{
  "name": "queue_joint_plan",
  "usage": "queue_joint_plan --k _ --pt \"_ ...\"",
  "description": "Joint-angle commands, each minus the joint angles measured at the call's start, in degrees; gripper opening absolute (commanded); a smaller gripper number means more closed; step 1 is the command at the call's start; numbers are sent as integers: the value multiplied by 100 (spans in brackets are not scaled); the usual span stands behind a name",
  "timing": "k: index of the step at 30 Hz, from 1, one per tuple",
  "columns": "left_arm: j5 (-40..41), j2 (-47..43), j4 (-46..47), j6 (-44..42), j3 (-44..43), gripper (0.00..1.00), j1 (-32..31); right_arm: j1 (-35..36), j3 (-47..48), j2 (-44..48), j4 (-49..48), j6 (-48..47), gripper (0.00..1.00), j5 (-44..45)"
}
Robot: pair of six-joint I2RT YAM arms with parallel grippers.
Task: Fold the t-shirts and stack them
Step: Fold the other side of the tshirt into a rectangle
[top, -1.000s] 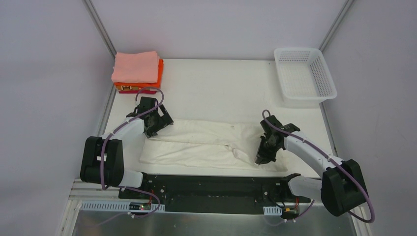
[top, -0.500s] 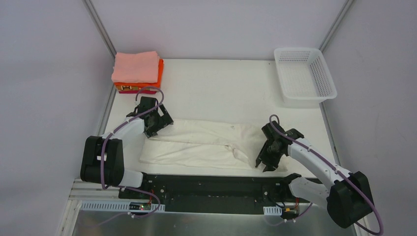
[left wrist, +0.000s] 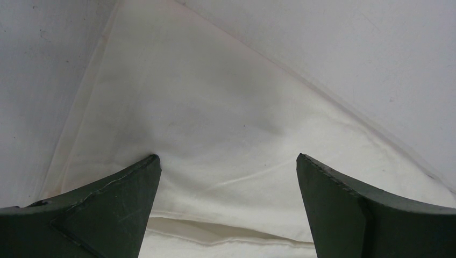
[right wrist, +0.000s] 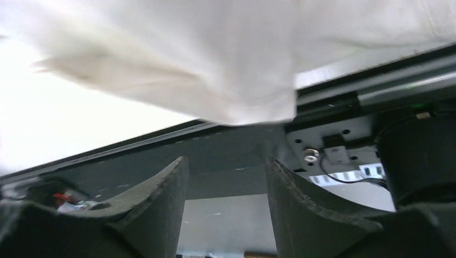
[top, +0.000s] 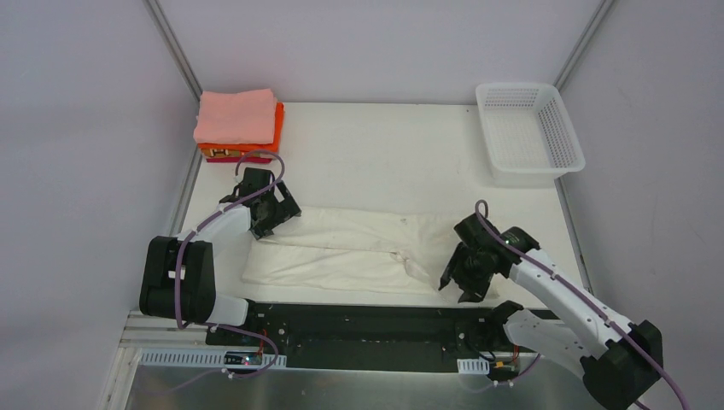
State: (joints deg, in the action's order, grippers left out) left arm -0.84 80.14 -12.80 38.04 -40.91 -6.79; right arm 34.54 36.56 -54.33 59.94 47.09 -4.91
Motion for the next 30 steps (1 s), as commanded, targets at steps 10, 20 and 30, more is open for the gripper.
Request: queue_joint_plan --k 10,20,30 --pt "179 60 -224 -156 -73 99 11 5 1153 -701 -2330 -789 100 359" --pt "143 125 -223 -156 -112 99 10 163 1009 -2407 -3661 -1015 100 -989" --pt "211 143 -224 -148 -111 99 11 972 372 -2198 -3784 -580 100 -1268"
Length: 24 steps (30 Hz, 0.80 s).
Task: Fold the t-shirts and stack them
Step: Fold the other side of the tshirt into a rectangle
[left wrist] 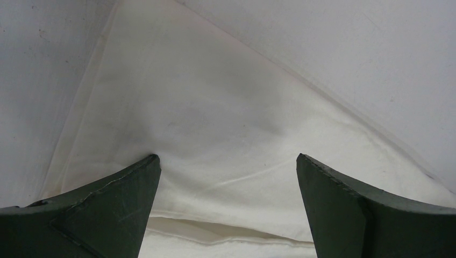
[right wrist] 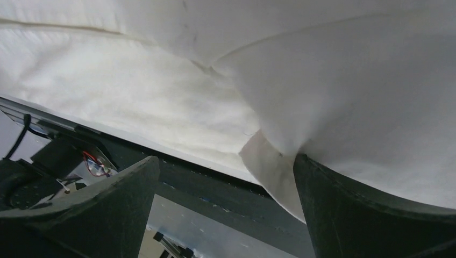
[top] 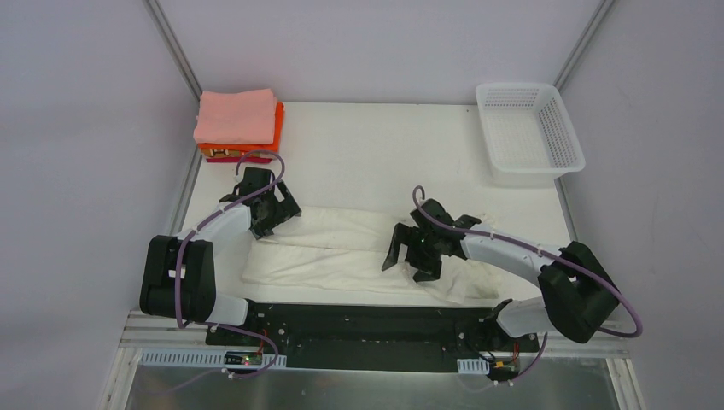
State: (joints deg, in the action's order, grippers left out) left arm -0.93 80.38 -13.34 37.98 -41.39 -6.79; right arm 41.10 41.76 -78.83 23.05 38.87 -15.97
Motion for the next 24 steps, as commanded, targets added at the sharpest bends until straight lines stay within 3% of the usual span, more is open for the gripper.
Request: queue_joint_plan --k 1,5,13,18,24 --pt "224 130 -169 -137 -64 99 11 416 -183 305 -80 280 100 -143" --pt "240 146 -173 -141 -85 99 10 547 -166 562 195 208 100 271" --pt "205 151 -198 -115 -96 99 16 106 658 1305 1159 -156 100 2404" --pt "259 74 -238 -122 -67 99 19 -941 896 1204 1092 -366 100 2282" --pt "333 92 -254 -48 -28 99 27 -2207 1039 240 224 -621 100 1911"
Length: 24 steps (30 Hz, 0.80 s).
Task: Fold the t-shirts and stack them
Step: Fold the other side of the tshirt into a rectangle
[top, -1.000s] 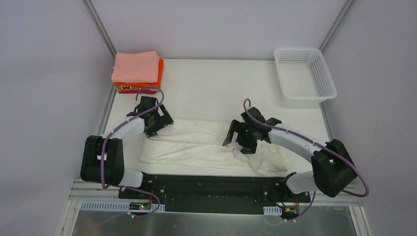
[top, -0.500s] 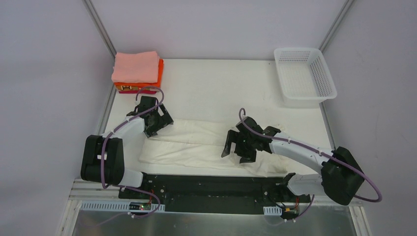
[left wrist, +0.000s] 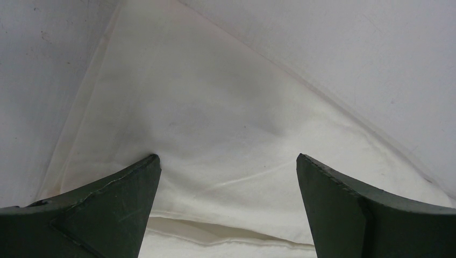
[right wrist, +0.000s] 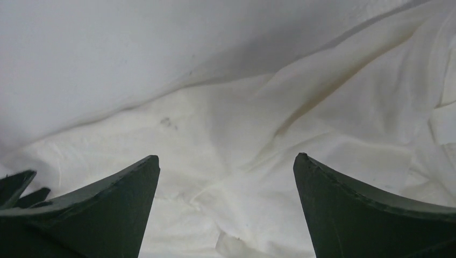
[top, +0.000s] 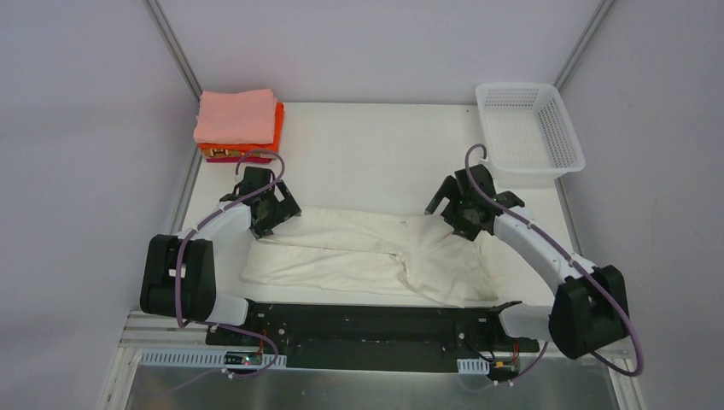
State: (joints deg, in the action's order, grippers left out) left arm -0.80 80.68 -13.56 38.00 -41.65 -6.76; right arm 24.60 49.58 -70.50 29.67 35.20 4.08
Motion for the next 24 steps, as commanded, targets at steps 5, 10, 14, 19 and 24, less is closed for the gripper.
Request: queue_joint_plan --k 5,10,14,19,24 --pt "382 36 -250 8 89 99 157 -1390 288 -1603 -755 -416 100 -124" --pt "450 -46 -261 81 242 99 415 -2009 20 -2028 -921 -376 100 -133" --pt "506 -85 -291 111 326 99 539 -2404 -82 -2082 -884 -362 100 183" --pt "590 -107 -377 202 395 99 641 -2686 -63 -2050 -931 -495 100 -104" --pt "621 -316 -529 217 350 99 781 -2810 217 -1667 -725 -779 100 -335"
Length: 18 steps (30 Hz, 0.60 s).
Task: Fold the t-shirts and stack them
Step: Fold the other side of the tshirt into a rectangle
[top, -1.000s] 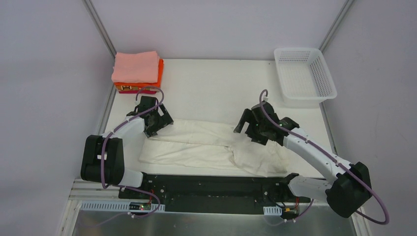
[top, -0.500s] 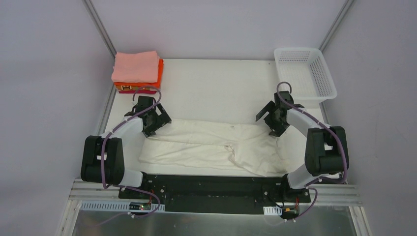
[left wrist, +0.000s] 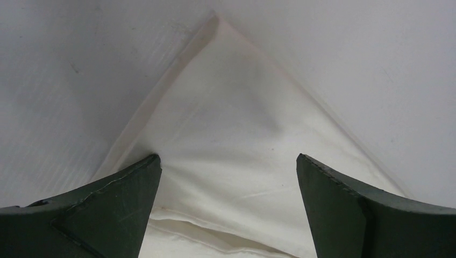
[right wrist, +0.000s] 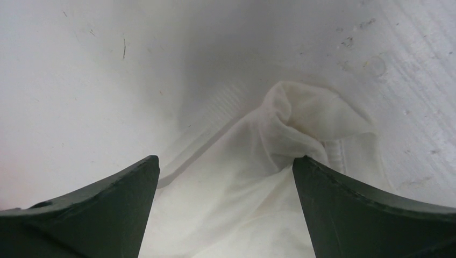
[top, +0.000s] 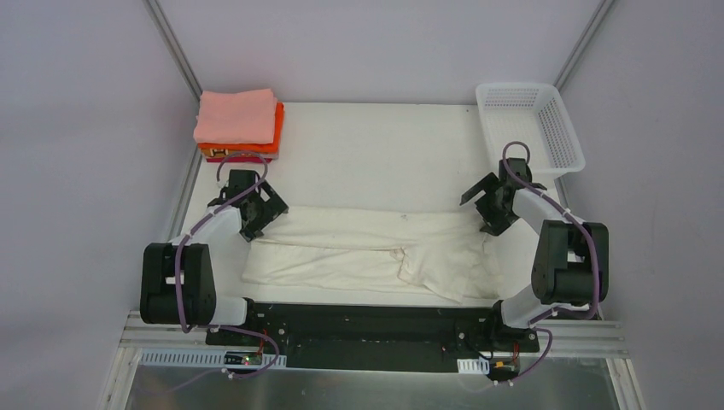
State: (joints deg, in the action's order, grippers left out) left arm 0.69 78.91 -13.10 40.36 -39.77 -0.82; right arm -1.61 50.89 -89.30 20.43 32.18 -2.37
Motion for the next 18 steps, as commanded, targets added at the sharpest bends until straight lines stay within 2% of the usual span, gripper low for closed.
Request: queue_joint_plan --k 1,6,10,12,15,18 --pt "493 -221 -624 -19 139 99 183 -195 153 341 262 -534 100 315" --pt "561 -799 -942 40 -57 99 195 -204 541 1068 1071 -591 100 596" --pt "62 -1331 -1045 33 -201 99 178 -59 287 1817 1752 -451 99 380" --pt "-293 -1478 -1045 25 -232 99 107 396 -74 2265 1998 -254 100 400" --pt "-495 -1447 -1045 -97 -321 99 -471 1467 -733 2859 2220 423 100 533" --pt "-522 -1289 -1020 -51 -283 99 -1123 2037 -1416 3270 2099 1368 100 442"
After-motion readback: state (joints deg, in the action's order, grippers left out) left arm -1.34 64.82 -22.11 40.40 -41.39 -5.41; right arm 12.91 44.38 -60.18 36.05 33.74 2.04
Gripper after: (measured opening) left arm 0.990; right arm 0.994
